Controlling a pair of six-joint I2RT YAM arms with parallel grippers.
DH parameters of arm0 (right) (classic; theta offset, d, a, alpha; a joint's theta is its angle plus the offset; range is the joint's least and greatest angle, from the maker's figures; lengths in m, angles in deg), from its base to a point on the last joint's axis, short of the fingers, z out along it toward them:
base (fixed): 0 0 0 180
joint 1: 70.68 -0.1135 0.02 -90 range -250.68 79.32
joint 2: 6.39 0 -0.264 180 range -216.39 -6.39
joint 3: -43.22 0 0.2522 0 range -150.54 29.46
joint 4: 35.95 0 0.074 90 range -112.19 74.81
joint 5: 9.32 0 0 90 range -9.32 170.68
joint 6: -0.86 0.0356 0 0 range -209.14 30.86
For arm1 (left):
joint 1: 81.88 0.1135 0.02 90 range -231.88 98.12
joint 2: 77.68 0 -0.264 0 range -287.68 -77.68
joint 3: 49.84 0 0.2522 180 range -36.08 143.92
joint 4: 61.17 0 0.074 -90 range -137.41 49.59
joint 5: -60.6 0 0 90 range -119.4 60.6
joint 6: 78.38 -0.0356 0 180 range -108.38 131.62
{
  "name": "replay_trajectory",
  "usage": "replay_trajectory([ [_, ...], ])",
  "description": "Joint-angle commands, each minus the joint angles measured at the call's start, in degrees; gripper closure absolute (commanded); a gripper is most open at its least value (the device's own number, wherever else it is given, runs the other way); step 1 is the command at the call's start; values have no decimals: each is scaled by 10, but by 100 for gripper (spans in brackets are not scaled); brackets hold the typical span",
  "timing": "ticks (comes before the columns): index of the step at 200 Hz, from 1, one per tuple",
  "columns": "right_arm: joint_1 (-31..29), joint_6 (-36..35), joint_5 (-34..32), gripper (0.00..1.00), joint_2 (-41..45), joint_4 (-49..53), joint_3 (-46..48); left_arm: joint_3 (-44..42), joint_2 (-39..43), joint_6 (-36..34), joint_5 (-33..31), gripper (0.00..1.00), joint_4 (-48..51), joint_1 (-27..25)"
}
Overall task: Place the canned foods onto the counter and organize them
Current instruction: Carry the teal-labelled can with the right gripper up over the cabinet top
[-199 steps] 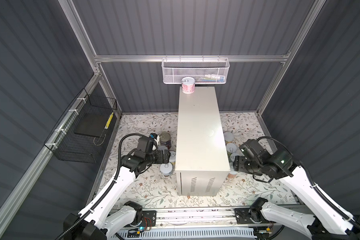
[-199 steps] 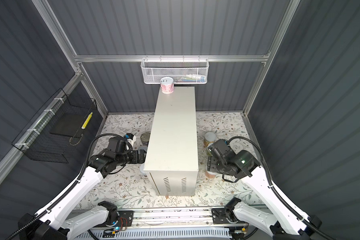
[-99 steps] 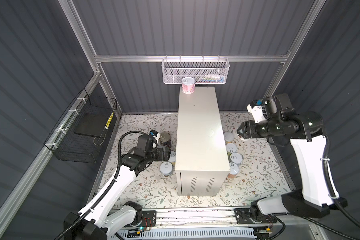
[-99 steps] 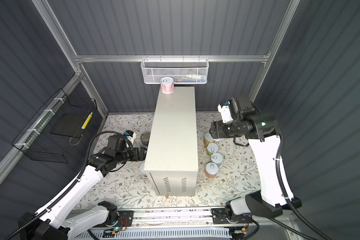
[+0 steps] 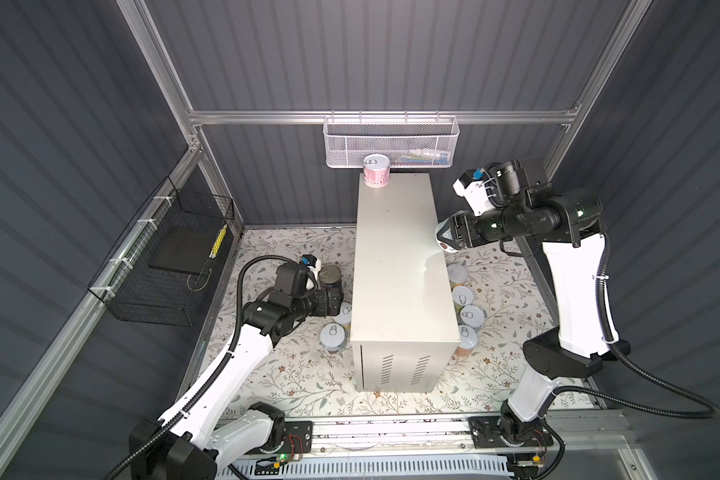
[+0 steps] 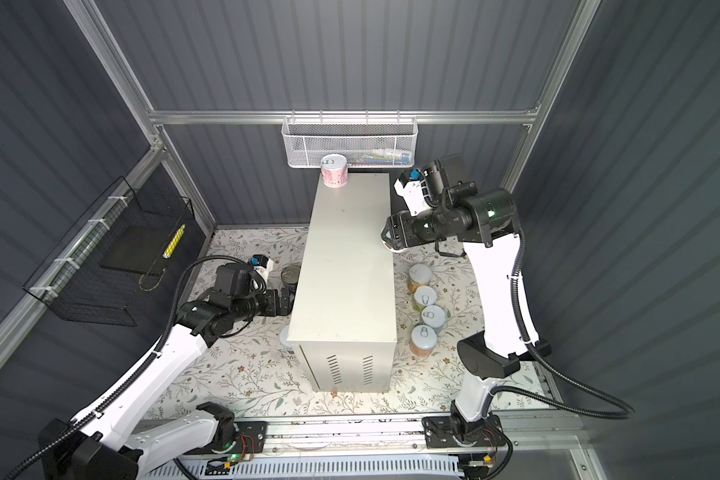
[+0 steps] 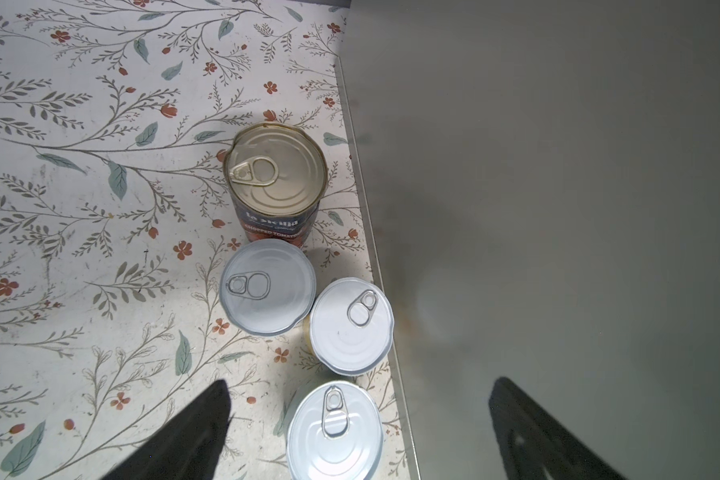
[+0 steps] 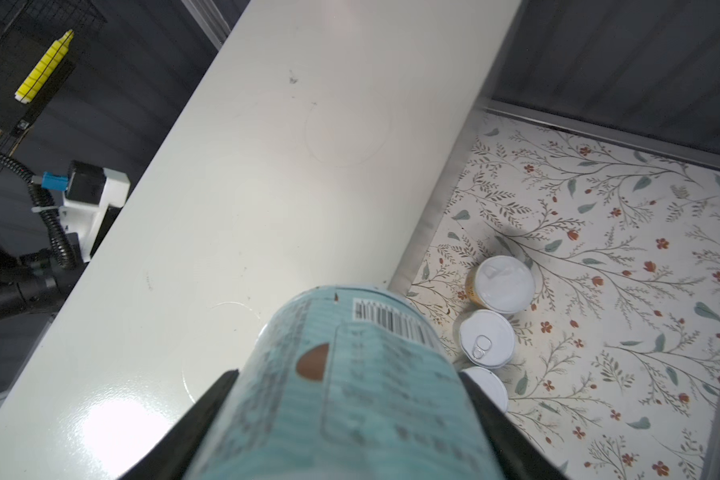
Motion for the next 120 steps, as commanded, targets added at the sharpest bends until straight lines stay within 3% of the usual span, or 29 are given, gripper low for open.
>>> replay_trajectory([
  [1,-23,0,-1,100,-13,-32,-16,19,-2,-16,4,2,16,1],
  [57,-61,5,-22,100,-42,-42,-20,5,-2,-8,5,1,6,1],
  [82,-66,12,-36,67,-44,-51,-20,2,1,-8,2,1,7,1],
  [97,-69,13,-48,53,-45,-56,-20,1,1,-8,-1,1,8,1],
  [120,-73,13,-50,39,-52,-60,-20,-3,2,-7,-4,1,7,1],
])
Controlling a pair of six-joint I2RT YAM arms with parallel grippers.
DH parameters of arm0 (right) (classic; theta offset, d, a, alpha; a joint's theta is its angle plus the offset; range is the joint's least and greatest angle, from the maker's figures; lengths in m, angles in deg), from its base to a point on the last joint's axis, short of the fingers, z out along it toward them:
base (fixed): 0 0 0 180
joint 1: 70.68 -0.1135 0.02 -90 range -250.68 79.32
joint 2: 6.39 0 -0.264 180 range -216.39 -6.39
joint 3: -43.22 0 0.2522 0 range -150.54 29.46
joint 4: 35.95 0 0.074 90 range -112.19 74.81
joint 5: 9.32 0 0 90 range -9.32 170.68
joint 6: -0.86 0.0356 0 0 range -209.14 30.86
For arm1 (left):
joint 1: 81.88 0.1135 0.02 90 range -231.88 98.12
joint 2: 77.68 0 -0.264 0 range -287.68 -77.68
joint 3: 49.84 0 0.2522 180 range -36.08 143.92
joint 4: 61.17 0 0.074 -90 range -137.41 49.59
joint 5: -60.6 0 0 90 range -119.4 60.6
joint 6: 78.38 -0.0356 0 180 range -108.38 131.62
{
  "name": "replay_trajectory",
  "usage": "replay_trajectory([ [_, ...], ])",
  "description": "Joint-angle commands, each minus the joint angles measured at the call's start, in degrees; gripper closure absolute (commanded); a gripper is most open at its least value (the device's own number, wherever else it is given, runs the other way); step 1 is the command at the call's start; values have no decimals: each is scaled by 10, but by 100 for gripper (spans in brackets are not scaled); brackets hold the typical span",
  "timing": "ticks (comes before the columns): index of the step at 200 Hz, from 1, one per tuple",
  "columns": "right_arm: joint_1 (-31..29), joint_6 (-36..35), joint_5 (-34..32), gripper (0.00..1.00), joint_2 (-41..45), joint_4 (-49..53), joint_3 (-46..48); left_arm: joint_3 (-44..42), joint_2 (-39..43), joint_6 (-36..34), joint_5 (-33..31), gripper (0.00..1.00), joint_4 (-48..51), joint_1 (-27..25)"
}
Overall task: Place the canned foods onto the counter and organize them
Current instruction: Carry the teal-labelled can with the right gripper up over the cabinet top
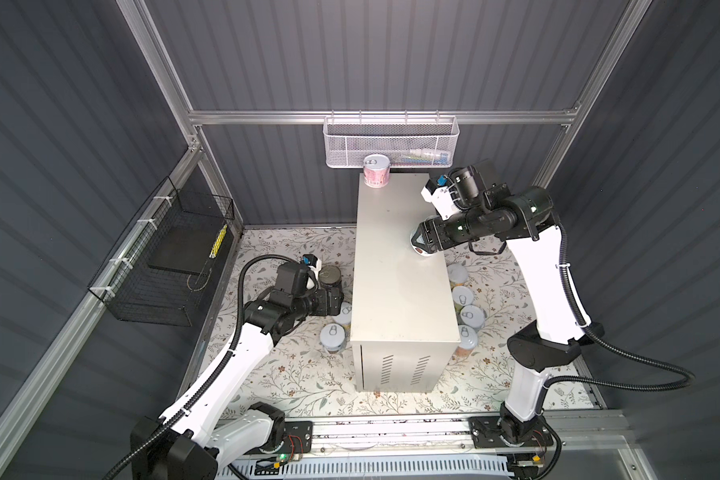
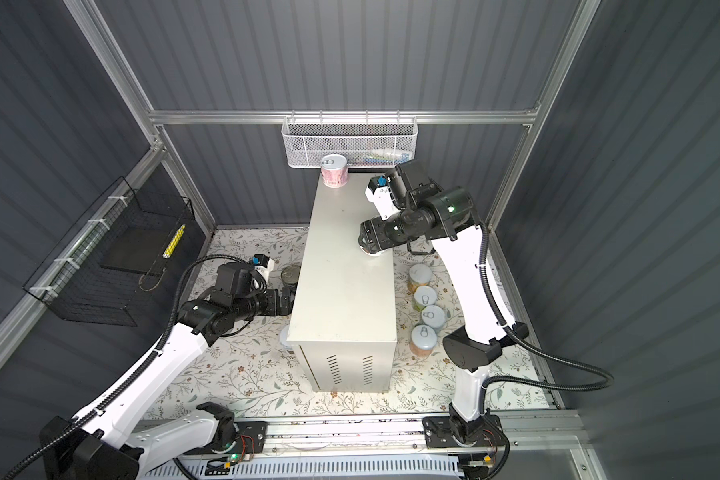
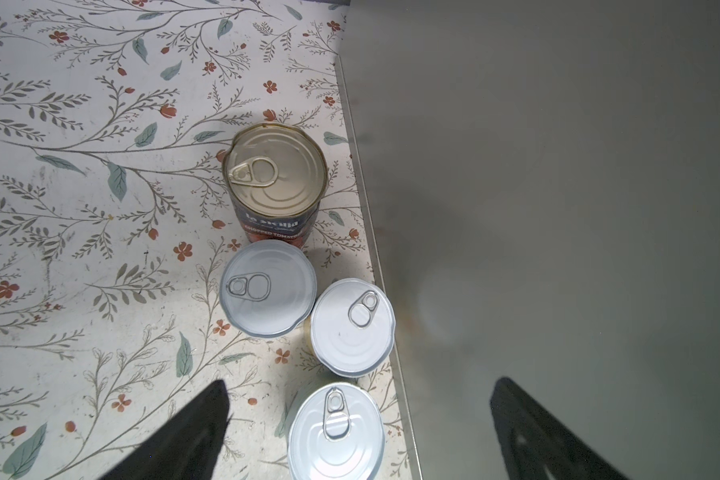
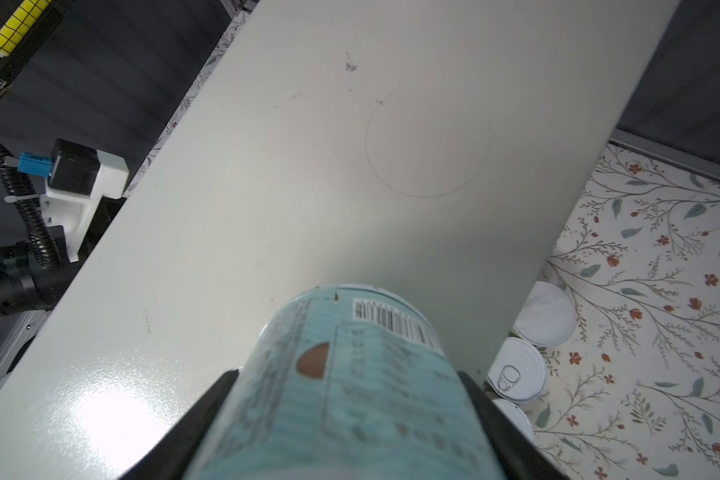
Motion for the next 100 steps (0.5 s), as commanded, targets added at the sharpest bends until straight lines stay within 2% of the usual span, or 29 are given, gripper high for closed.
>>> replay_trajectory([
  [1,-7,4,-13,37,0,-31,-17,-3,4,-5,-4,1,7,1],
  [8,-9,6,-12,29,-3,-33,-17,-5,4,-3,-5,1,7,1],
  [37,-16,5,-8,17,-13,-41,-16,-2,3,-5,-9,1,11,1],
  [100,-18,7,-18,14,-5,-65,-17,1,6,-10,-19,1,12,2],
])
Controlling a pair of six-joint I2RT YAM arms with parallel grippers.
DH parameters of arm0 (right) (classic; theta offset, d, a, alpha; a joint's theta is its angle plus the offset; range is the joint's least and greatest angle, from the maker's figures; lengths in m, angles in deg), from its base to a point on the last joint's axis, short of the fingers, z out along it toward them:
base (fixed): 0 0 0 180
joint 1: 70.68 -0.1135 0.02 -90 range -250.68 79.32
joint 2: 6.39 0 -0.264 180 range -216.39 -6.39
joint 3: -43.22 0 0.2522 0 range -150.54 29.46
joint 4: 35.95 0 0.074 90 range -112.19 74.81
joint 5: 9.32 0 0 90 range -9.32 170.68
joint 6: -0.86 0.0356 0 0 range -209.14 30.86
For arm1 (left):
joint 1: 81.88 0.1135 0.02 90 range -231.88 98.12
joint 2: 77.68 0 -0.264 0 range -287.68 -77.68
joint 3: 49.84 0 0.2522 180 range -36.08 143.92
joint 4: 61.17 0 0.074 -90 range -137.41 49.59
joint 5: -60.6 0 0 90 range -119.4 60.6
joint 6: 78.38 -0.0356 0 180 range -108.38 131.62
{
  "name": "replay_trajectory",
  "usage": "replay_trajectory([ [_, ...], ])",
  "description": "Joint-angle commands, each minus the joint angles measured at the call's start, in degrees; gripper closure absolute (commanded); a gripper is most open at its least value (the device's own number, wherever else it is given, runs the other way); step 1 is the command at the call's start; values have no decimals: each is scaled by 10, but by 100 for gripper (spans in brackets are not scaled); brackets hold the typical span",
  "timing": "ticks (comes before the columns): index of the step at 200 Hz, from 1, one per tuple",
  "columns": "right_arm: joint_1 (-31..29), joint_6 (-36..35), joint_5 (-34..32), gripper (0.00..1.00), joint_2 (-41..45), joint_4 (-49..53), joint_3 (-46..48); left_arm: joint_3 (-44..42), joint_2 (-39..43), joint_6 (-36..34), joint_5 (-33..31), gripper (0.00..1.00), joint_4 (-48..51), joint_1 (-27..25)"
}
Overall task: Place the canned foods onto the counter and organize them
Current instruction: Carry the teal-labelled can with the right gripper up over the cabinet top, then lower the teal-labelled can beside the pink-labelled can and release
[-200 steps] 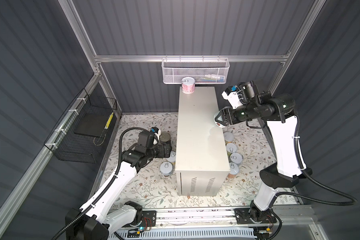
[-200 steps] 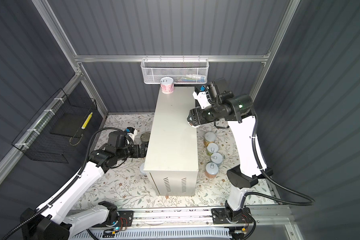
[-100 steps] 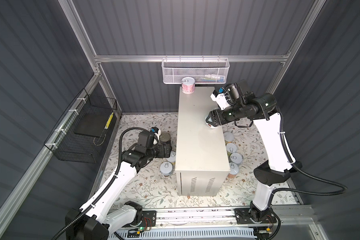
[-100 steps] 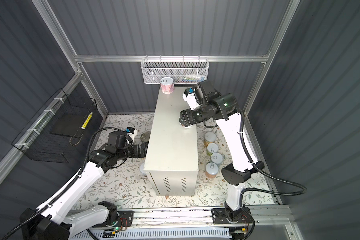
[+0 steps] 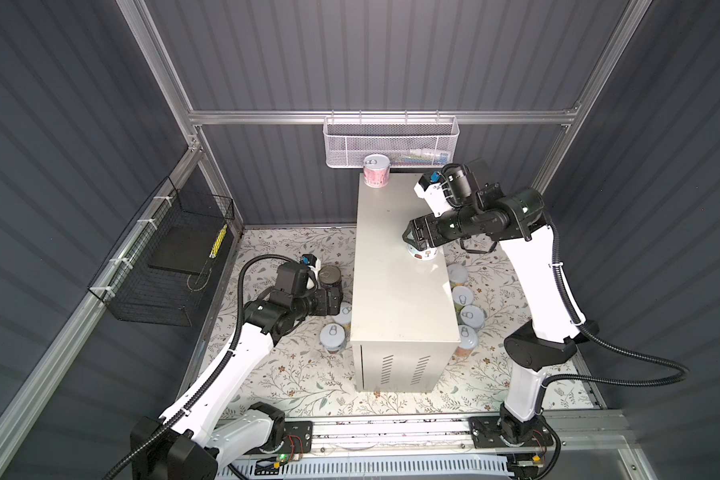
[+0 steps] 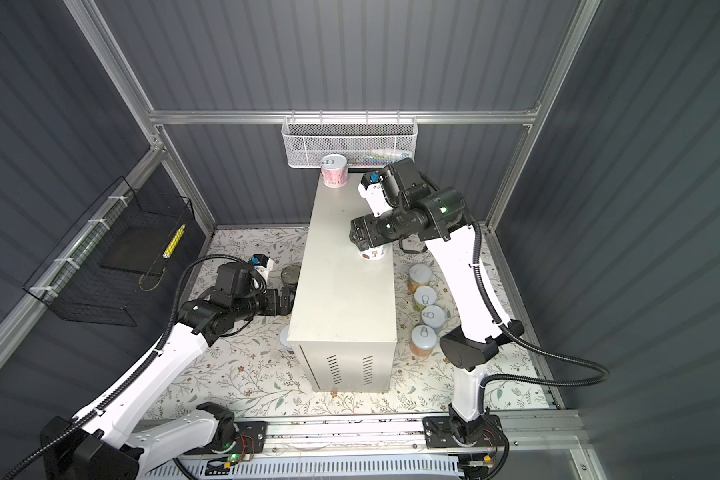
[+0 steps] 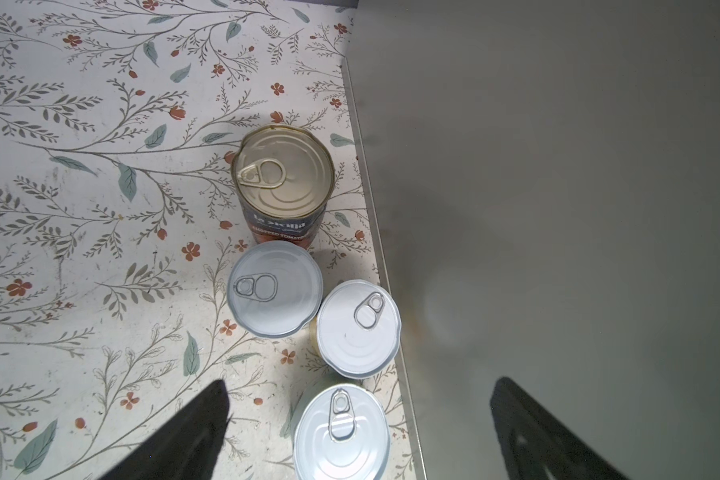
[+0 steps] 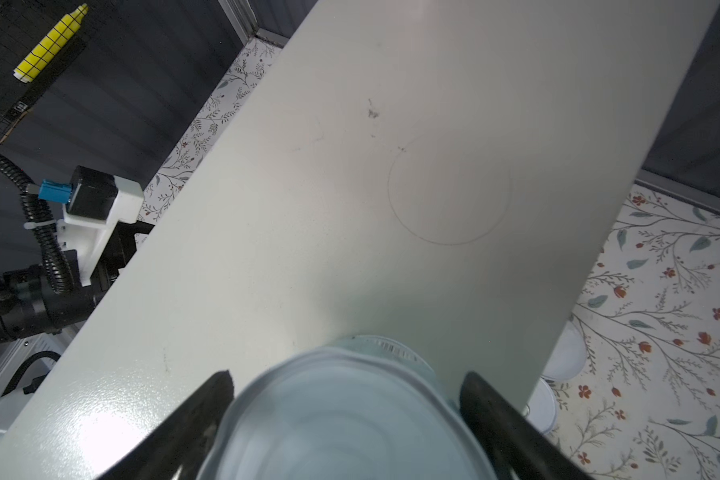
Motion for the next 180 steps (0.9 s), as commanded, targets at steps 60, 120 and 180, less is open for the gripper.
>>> replay_trajectory([
  [60,-13,11,-53,13,79,-66,17,0,2,-9,-9,1,4,1],
  [120,-55,31,-103,23,175,-88,143,-9,13,-1,-9,1,-1,2],
  [180,-67,101,-109,44,296,-231,401,9,6,0,-3,2,-2,1],
])
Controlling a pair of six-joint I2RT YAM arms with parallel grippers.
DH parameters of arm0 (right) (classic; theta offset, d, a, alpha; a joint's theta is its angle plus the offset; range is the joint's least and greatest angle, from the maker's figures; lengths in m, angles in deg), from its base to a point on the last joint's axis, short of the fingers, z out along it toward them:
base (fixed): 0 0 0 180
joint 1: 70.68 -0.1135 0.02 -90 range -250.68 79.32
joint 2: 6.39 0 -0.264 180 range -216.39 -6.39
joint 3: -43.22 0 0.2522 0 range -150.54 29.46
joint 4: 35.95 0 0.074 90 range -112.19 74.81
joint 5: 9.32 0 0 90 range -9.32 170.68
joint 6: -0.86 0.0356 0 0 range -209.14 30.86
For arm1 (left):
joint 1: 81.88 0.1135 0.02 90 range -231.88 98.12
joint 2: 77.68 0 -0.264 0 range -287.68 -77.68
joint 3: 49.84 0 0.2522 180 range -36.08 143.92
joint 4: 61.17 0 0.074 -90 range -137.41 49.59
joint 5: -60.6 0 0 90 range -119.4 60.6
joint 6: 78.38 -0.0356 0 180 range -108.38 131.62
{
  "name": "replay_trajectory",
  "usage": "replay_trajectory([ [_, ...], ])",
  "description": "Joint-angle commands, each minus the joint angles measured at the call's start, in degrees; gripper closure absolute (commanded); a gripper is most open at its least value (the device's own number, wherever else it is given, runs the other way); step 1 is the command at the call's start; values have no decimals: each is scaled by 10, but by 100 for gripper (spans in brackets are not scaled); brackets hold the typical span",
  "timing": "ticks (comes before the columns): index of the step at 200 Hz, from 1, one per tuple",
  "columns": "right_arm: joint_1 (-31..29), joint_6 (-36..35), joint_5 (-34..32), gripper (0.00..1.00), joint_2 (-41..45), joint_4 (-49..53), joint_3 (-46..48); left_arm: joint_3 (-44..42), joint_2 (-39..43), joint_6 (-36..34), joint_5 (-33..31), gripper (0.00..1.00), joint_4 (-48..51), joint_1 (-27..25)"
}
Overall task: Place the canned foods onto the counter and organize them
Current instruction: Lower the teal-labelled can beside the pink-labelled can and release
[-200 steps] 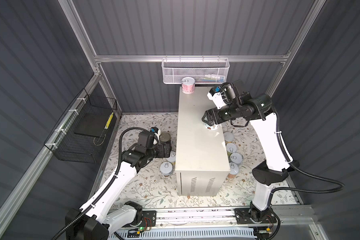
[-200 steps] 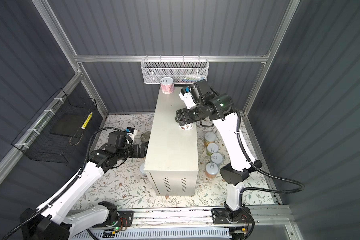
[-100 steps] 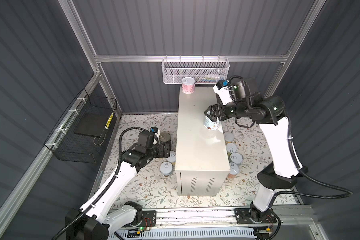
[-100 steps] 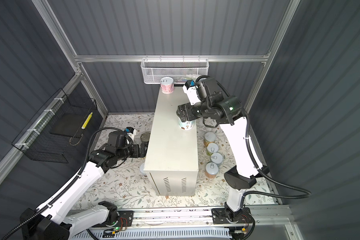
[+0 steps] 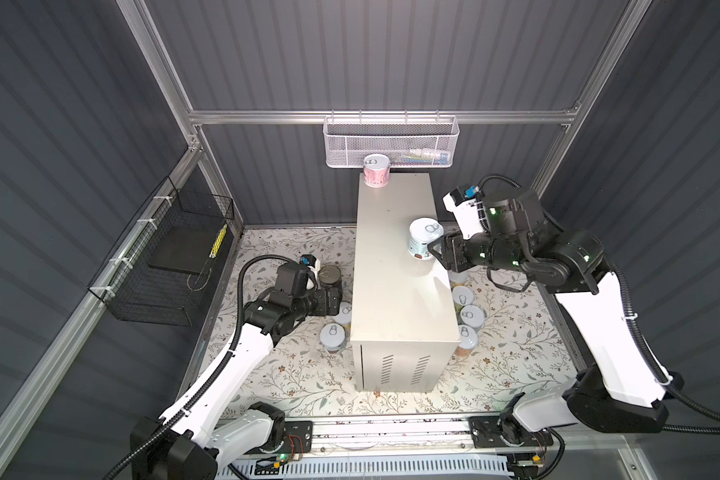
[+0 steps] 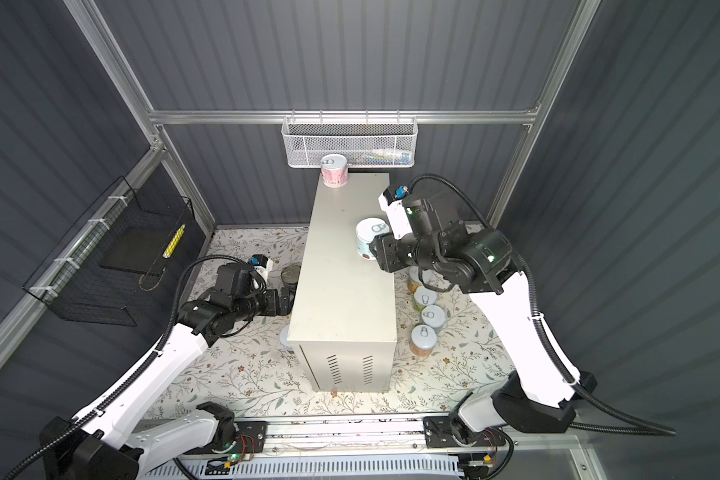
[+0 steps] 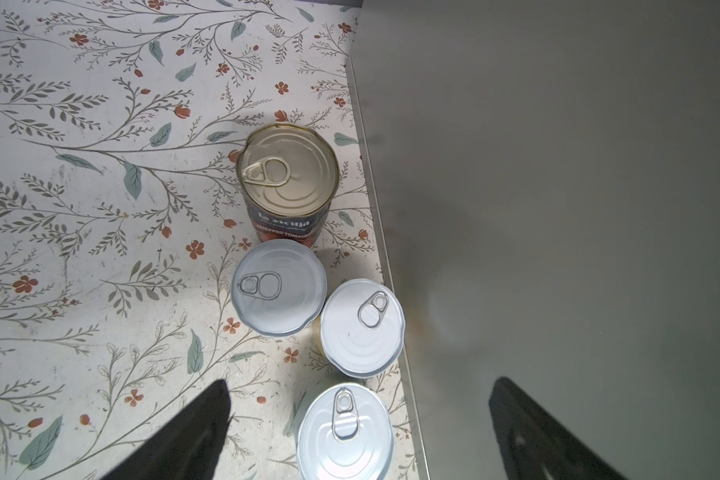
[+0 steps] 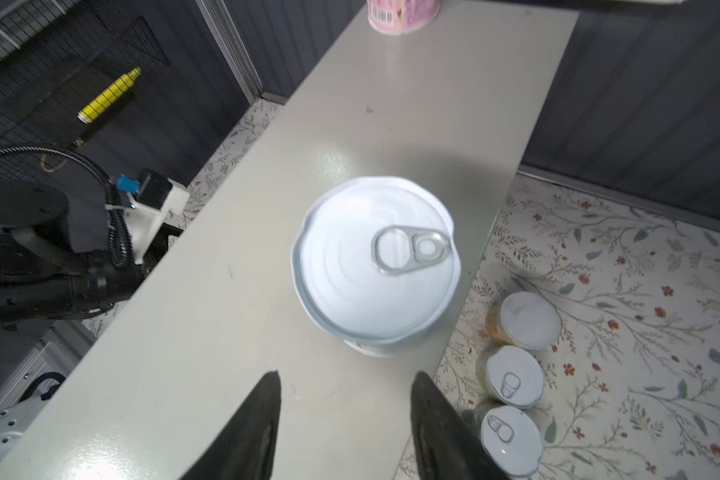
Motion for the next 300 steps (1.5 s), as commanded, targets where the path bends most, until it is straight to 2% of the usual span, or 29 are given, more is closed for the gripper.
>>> replay_trajectory([
  [1,-3,35,-10,44,22,-73,58,13,3,-1,1,2,-1,1],
  [38,-1,40,-29,44,22,-115,101,19,-5,0,20,2,-13,1],
  [58,8,39,-43,44,12,-137,104,18,-12,2,28,3,-19,1],
  [116,51,27,-29,43,-38,-201,86,17,-24,1,25,3,-28,1],
  [217,120,-2,-3,42,-174,-286,-17,16,-45,3,24,3,-41,1],
  [271,154,-2,75,40,-245,-335,-71,-4,-43,9,26,3,-49,1],
  [300,159,-1,92,40,-296,-331,-131,-8,-41,12,23,3,-47,2],
])
